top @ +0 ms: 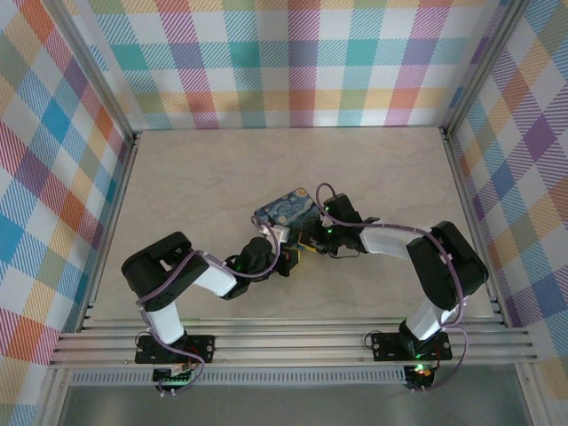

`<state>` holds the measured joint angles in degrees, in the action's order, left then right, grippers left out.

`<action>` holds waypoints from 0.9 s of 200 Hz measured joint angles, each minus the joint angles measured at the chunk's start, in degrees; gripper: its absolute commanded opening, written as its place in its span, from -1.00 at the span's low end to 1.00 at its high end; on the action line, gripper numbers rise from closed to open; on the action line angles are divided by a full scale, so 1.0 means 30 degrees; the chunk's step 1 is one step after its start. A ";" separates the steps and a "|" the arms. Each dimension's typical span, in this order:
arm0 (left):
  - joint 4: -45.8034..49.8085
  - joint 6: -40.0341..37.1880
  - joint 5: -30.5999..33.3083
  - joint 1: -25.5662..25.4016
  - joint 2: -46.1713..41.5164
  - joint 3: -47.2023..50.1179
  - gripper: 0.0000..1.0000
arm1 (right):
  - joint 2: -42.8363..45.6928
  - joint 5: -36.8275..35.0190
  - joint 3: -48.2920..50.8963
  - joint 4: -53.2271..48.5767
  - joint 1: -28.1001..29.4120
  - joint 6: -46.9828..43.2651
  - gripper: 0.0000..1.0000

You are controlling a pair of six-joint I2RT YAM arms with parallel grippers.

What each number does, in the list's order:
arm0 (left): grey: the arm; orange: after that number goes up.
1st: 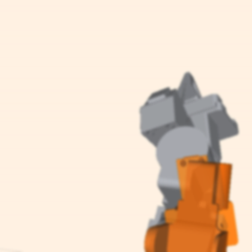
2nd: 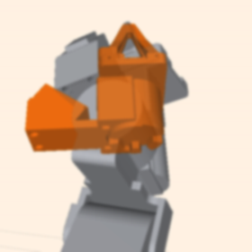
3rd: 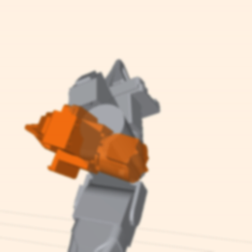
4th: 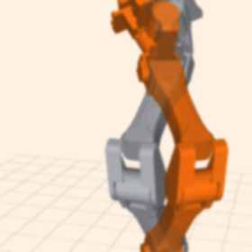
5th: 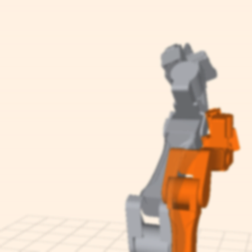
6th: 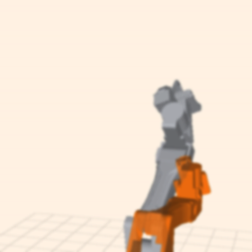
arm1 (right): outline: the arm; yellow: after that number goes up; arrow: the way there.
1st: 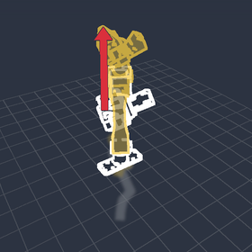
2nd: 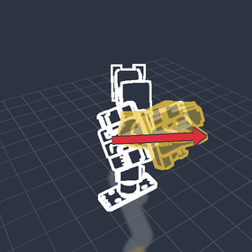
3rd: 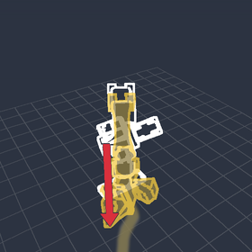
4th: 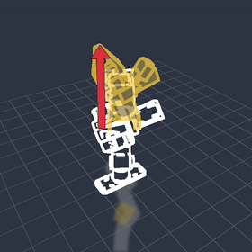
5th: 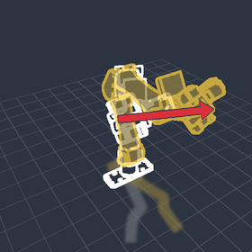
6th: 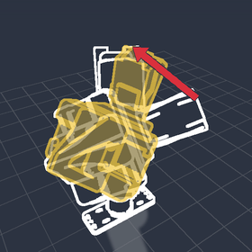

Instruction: Unlock a padlock with a key

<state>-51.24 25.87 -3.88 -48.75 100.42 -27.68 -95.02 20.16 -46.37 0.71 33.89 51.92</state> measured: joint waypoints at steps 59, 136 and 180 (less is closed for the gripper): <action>0.3220 -0.2310 0.1100 -0.0437 -0.1005 -0.1056 -1.00 | 0.0000 0.0357 -0.0940 -0.1224 0.0022 0.0233 -0.71; 0.3606 -0.2579 0.2346 -0.0714 -0.2331 -0.0976 -1.00 | 0.0568 -0.0051 -0.1078 -0.3009 0.0109 0.0488 0.15; 0.2645 -0.1792 0.1880 -0.0503 -0.2637 -0.0306 -1.00 | 0.1406 -0.0138 0.0117 -0.1792 0.0109 0.1151 0.17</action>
<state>-43.31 20.49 1.76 -50.26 92.51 -28.60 -90.80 19.75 -46.02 -4.67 34.22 55.37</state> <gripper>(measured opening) 0.048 0.583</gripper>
